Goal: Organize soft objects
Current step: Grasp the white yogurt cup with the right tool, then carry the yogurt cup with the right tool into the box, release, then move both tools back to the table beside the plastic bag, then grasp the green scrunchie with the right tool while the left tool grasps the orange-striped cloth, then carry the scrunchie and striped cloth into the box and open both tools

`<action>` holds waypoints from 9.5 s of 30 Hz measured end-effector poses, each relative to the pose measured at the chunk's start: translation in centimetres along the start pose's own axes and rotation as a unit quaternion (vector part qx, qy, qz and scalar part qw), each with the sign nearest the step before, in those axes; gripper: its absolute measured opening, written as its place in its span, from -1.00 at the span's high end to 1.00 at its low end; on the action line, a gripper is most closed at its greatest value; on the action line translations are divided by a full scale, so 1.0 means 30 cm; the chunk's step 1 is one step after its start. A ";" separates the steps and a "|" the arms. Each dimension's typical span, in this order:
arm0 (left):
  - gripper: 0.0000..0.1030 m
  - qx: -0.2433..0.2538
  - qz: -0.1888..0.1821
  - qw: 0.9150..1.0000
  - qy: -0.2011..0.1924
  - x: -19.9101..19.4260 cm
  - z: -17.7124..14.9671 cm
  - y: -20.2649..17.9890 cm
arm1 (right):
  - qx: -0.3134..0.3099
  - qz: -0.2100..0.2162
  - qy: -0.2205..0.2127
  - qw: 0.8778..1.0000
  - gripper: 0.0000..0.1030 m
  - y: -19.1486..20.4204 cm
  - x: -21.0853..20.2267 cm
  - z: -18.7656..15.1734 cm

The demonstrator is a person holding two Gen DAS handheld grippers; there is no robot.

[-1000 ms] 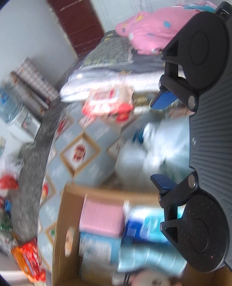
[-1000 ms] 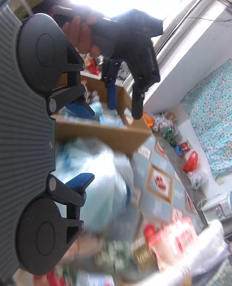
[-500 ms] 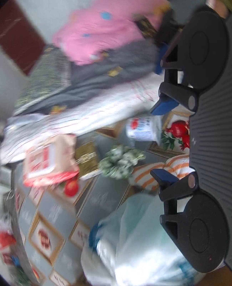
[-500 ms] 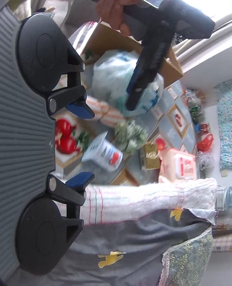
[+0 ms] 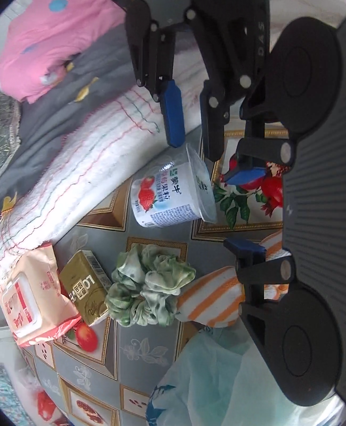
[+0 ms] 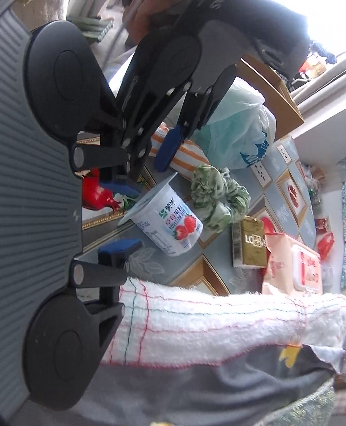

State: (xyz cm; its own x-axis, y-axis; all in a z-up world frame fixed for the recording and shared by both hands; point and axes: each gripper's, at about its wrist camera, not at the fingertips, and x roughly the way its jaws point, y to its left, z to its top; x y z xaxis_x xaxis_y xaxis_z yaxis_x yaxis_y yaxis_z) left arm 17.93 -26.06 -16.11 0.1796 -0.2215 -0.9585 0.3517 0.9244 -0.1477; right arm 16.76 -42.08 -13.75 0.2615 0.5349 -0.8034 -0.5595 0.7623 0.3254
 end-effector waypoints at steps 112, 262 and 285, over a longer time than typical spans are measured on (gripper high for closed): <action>0.04 -0.444 0.068 0.891 -0.074 -0.662 -0.988 1.240 | 0.180 0.205 0.166 0.948 0.68 1.397 0.839 0.453; 0.22 -0.277 -0.020 0.957 -0.086 -0.621 -0.657 0.955 | 0.305 0.129 -0.008 0.944 0.38 0.758 0.214 0.418; -0.06 -0.231 -0.120 0.965 -0.018 -0.414 -0.688 1.013 | 0.301 0.093 -0.013 0.949 0.35 0.794 0.259 0.460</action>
State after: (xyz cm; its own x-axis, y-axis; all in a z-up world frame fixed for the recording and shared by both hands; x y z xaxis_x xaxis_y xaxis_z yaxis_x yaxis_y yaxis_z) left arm 7.43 11.19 -13.73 0.1792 -0.4487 -0.8755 -0.0594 0.8834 -0.4648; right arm 16.31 -14.74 -5.38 0.2267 0.6835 -0.6939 -0.0500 0.7197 0.6925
